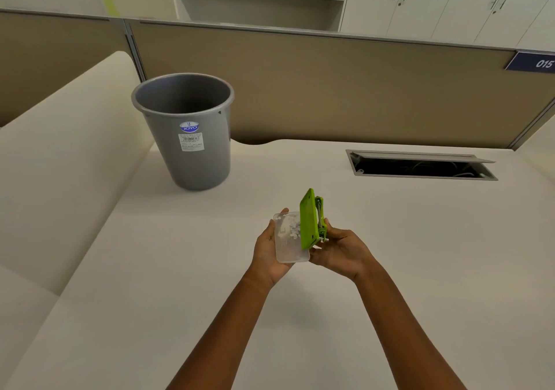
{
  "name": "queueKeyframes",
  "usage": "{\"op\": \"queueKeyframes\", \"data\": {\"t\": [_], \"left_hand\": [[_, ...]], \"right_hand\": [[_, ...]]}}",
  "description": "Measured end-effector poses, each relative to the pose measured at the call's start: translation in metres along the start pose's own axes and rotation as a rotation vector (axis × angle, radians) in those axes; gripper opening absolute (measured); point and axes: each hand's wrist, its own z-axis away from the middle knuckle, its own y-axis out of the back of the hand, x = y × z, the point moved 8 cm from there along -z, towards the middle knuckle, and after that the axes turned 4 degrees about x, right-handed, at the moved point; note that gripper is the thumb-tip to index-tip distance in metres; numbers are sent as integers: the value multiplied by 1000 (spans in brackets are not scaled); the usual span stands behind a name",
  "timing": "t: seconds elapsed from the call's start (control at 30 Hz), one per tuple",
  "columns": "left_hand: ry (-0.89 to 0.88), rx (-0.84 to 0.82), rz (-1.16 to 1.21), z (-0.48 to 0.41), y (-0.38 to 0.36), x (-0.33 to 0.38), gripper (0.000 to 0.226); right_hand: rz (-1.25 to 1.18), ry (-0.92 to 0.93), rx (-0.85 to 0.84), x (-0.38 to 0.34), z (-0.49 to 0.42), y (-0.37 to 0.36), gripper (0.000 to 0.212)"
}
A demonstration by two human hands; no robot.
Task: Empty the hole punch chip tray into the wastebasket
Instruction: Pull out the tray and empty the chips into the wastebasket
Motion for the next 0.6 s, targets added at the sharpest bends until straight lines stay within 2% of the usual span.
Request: {"op": "queueKeyframes", "data": {"t": [0.17, 0.33, 0.43, 0.6], "left_hand": [[-4, 7, -68, -4, 3, 2, 35], [-13, 28, -41, -8, 16, 6, 36], [-19, 71, -71, -8, 22, 10, 36], [-14, 110, -71, -7, 27, 14, 36]], "right_hand": [[176, 54, -24, -9, -1, -2, 50], [316, 237, 81, -35, 3, -3, 21], [440, 356, 228, -52, 0, 7, 21], [797, 433, 600, -64, -7, 41, 33]]}}
